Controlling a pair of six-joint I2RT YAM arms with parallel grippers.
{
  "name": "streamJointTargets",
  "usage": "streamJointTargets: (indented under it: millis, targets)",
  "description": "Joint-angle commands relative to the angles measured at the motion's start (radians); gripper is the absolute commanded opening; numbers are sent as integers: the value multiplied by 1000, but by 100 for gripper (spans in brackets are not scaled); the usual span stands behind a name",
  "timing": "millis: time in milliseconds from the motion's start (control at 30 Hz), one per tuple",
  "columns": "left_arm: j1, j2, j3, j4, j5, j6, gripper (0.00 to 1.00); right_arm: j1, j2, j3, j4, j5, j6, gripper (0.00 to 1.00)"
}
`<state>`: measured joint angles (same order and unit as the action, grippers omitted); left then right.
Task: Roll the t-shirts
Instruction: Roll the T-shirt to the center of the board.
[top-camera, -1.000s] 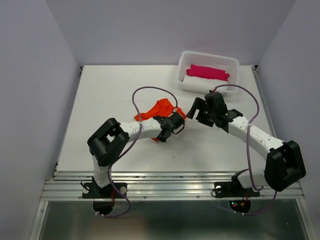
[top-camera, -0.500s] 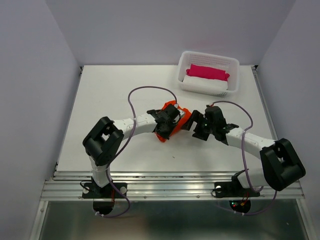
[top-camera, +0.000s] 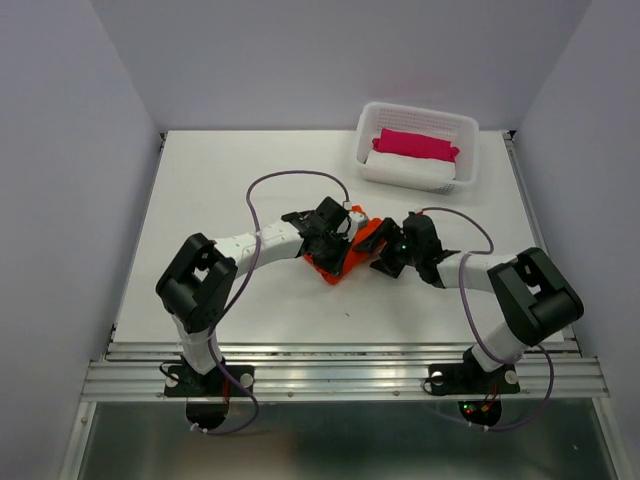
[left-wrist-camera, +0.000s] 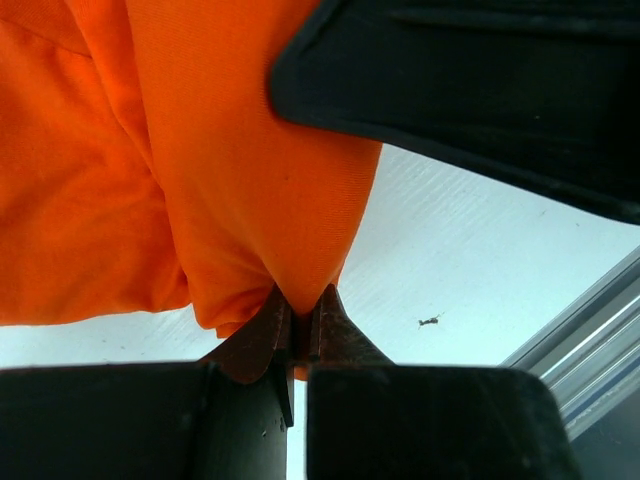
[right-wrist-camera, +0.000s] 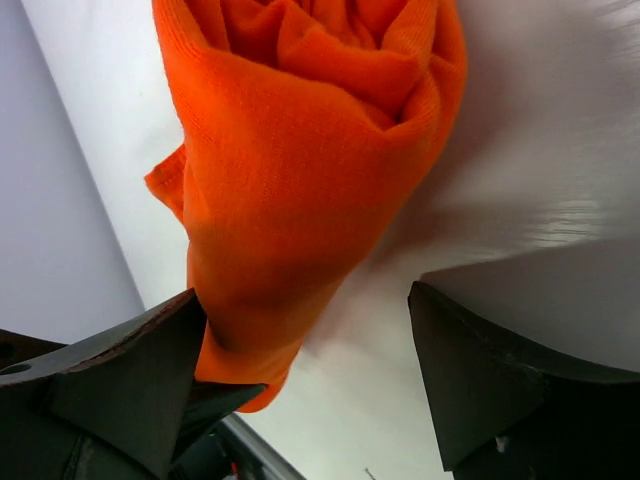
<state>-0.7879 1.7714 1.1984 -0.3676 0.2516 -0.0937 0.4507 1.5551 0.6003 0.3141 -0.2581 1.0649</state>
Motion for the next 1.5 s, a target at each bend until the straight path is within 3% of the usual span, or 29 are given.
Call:
streamJointTargets:
  millis: [0,167,433,600,700,800,833,933,967,1033,1067,1100,1133,1167,1233,1467]
  targets:
    - [1,-53,-14,24,51,14,0,-7,36,35,126,16,55,85]
    - [-1,-49,-20,24,38,9,0,-7,54,49,134,28,84,78]
    - [1,-38,-30,25,34,3,0,-7,20,38,125,85,104,87]
    - [1,-41,-33,25,35,2,0,-18,23,39,120,120,127,83]
    - [1,-41,-31,27,38,0,0,-18,48,55,112,132,126,74]
    - [1,-43,-31,27,38,-1,0,-18,77,78,98,128,119,59]
    - [1,-44,-33,27,38,-1,0,-18,80,87,97,128,118,48]
    - [1,-53,-42,27,34,-6,0,-18,94,108,70,126,92,33]
    - [1,-58,-45,25,31,-8,1,-18,97,119,60,125,83,22]
    - [1,-76,-56,19,8,-9,15,-18,109,148,24,117,58,11]
    - [1,-84,-56,9,-11,-9,38,-18,114,168,11,109,49,1]
    - [1,-102,-57,3,-23,-6,50,-18,125,180,-13,103,34,1]
    - [-1,-112,-56,-16,-35,-6,70,-18,129,193,-29,97,32,1]
    - [-1,-121,-51,-27,-64,-8,77,-18,132,203,-42,80,27,1]
    - [-4,-148,-40,-48,-90,-17,87,-18,140,236,-90,69,26,1]
    - [-83,-150,3,-86,-301,-43,94,-18,140,323,-202,34,43,1]
